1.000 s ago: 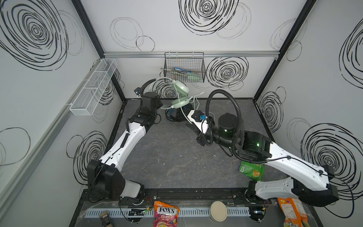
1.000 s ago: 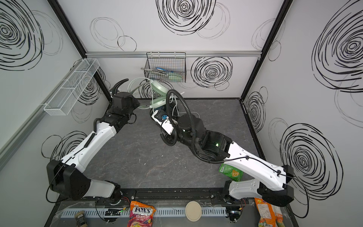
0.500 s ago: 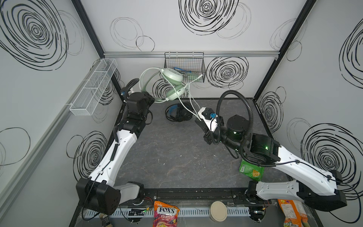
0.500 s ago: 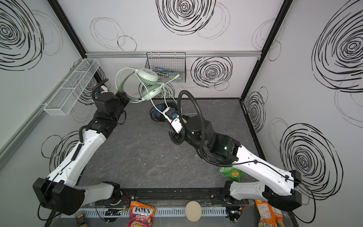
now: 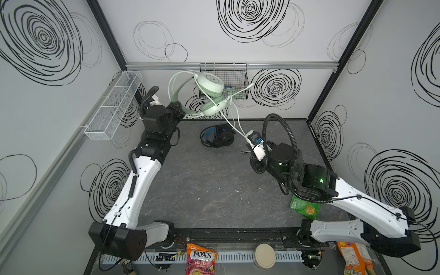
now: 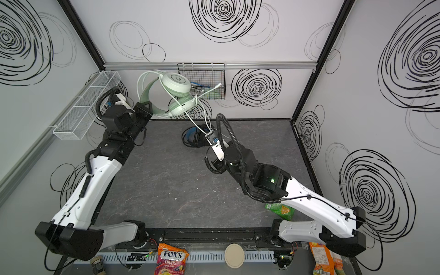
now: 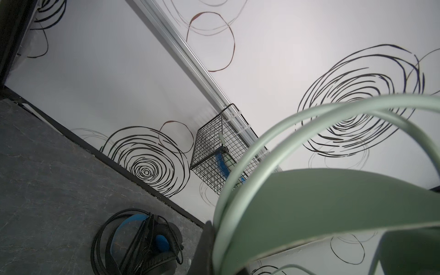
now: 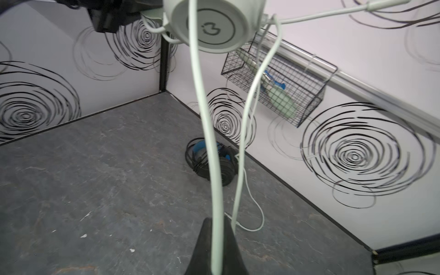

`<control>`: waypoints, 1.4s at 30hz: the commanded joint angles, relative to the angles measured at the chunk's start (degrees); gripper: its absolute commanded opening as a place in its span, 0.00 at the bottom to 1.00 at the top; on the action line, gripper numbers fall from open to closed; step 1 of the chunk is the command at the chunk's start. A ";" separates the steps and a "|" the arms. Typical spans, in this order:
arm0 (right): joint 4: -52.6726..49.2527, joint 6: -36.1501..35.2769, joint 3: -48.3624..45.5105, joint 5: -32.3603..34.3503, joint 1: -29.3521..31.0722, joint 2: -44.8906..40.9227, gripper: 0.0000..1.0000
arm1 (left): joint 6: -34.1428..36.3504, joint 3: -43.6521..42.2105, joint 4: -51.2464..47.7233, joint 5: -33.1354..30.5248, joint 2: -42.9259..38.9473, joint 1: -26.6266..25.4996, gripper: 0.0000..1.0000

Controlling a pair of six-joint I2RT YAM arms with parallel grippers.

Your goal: Wrap the headphones

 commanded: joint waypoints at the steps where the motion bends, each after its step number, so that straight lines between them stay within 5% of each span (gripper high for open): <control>1: 1.33 -4.50 1.95 6.84 -1.27 -2.13 0.00 | 2.76 0.12 -1.60 4.16 -2.49 2.13 0.00; 19: 16.69 -39.12 17.54 3.98 -11.21 7.14 0.00 | 12.90 -9.11 1.31 13.14 -6.65 0.87 0.00; 27: 15.85 -43.56 24.09 3.42 -11.24 10.56 0.00 | 12.71 -11.19 2.88 11.94 -5.83 0.09 0.00; 32: 14.66 -35.61 25.37 8.54 -21.26 9.92 0.00 | 9.99 -13.99 3.10 9.58 -8.60 4.16 0.00; 37: 8.95 -21.83 25.53 6.18 -33.75 8.31 0.00 | 12.29 -13.00 0.46 5.23 -9.46 5.06 0.00; 42: 7.76 -18.28 19.15 7.49 -38.13 6.47 0.00 | 10.60 -11.70 4.49 10.30 -9.54 5.84 0.00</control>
